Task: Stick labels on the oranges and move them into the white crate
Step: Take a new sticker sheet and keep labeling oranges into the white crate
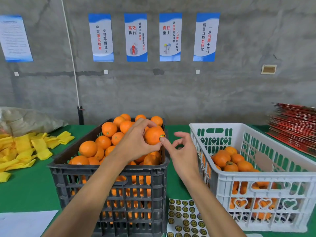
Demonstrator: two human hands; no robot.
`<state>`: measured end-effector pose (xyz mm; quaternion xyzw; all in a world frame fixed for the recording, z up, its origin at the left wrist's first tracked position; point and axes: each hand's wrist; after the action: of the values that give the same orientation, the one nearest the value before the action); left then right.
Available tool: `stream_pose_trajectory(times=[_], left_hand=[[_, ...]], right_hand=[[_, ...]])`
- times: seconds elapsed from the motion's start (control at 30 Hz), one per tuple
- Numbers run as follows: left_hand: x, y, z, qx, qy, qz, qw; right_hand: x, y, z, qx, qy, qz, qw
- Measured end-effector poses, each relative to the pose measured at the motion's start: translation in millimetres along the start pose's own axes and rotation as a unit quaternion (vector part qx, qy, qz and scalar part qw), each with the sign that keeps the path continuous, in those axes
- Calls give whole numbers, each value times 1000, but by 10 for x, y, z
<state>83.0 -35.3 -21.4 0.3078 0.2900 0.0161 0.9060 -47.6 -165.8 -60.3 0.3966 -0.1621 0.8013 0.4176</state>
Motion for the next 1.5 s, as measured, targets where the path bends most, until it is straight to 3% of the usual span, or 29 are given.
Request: stream_pose_trajectory(times=[0.17,0.23,0.3,0.4,0.43,0.5,0.53,0.57,0.63,0.73,0.97,1.13,1.23,1.33,1.43,1.5], left_hand=[[-87,-61,-16,51,28,-116,992],[-122,-85,-10,89,49,-160,982],[-108,-87,-3,103,68,-174,977],[101,-80,50,66,135,42,988],[192,-66,63,86,207,154,962],[317,-33,68,208,367,318,849],[324,-14,62,280,411,345,796],[313,-3,65,337,422,353,764],[267,7,90,396,397,379,737],[212,-10,113,403,383,415,720],[64,55,91,392,395,435,708],[-33,78,54,363,422,414,720],[-66,122,-7,351,420,389,741],[-27,93,-21,375,378,327,781],[7,-1,-31,350,354,237,834],[58,-59,-44,331,344,216,852]], right_hand=[[49,101,30,112,-40,113,986],[29,108,41,73,-104,169,977],[2,124,51,5,-215,269,939],[-42,196,42,-129,-283,428,849],[-65,234,37,-166,-278,445,835],[-106,305,19,-204,-261,435,837],[-124,325,5,-206,-253,422,846],[-131,336,-9,-200,-246,407,857],[-140,332,-48,-180,-232,382,876],[-207,298,-120,-158,-226,364,890],[-486,247,-478,-112,-284,288,908],[-738,359,-849,-19,-288,124,950],[-929,427,-1074,69,-227,-33,971],[-1124,492,-1241,210,-142,-214,943],[-1283,548,-1330,330,-67,-318,886],[-1375,559,-1375,395,-38,-355,846]])
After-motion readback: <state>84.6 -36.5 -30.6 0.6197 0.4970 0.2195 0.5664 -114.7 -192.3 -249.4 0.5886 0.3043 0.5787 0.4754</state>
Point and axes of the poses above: each hand's wrist, its own z-axis towards the middle knuckle, its own y-axis out of the back of the hand, x = y × z, and after that the axes turned 11 degrees about y, right-handed
